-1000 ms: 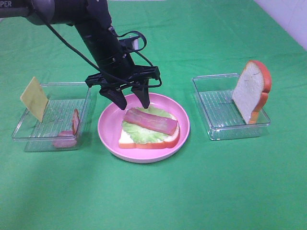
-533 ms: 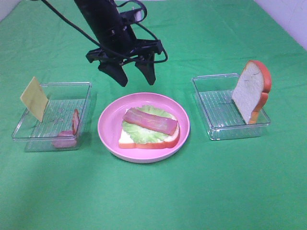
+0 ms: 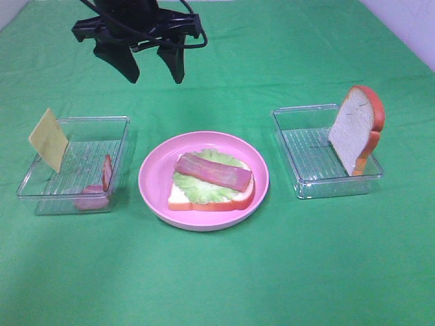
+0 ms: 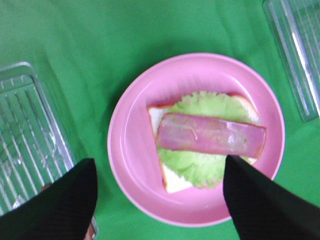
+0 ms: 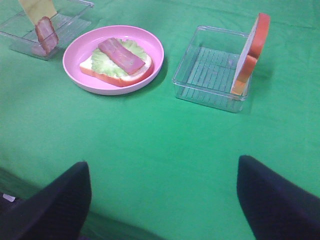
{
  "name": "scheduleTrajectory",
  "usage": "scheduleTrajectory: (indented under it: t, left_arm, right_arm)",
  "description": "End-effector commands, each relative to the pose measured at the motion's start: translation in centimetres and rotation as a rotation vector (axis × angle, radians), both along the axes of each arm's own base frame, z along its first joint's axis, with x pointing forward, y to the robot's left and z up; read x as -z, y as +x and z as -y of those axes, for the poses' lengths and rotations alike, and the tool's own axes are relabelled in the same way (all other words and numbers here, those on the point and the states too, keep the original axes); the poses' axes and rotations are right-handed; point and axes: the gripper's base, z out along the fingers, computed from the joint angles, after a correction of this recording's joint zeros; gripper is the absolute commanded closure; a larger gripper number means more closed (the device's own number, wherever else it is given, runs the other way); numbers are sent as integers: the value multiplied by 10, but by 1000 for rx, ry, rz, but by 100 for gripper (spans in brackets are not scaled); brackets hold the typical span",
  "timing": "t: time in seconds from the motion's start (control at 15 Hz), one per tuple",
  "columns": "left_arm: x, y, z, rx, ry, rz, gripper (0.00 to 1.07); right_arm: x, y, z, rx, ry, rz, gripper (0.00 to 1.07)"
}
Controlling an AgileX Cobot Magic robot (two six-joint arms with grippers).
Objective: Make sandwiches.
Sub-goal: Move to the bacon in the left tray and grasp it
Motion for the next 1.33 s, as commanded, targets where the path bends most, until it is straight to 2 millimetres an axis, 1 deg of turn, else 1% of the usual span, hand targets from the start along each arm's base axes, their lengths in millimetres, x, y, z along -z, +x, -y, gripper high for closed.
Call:
scheduleTrajectory:
  t: [0.07, 0.2, 0.33, 0.47, 0.53, 0.67, 0.8, 1.0, 1.13, 1.33]
  left_arm:
    - [7, -33, -20, -26, 104, -118, 38]
    - [15, -52, -33, -85, 154, -163, 38]
    - [19, -61, -38, -108, 171, -186, 38]
    - [32, -68, -44, -150, 206, -230, 38]
    - [47, -72, -47, -194, 226, -243, 38]
    - [69, -72, -50, -234, 241, -234, 38]
    - [80, -69, -48, -242, 232, -228, 38]
    - [102, -61, -44, -256, 228, -233, 38]
    - [106, -58, -42, -266, 209, -216, 38]
    - [106, -56, -41, -269, 198, -202, 39]
  right_arm:
    - [0, -3, 0, -6, 8, 30, 33]
    - [0, -3, 0, -6, 8, 30, 33]
    - [0, -3, 0, -6, 8, 30, 33]
    - [0, -3, 0, -6, 8, 30, 33]
    - [0, -3, 0, -6, 8, 30, 33]
    - [0, -3, 0, -6, 8, 30, 33]
    - [0, -3, 0, -6, 8, 30, 33]
    - [0, -3, 0, -6, 8, 30, 33]
    - [0, -3, 0, -6, 8, 30, 33]
    - [0, -3, 0, -6, 8, 30, 33]
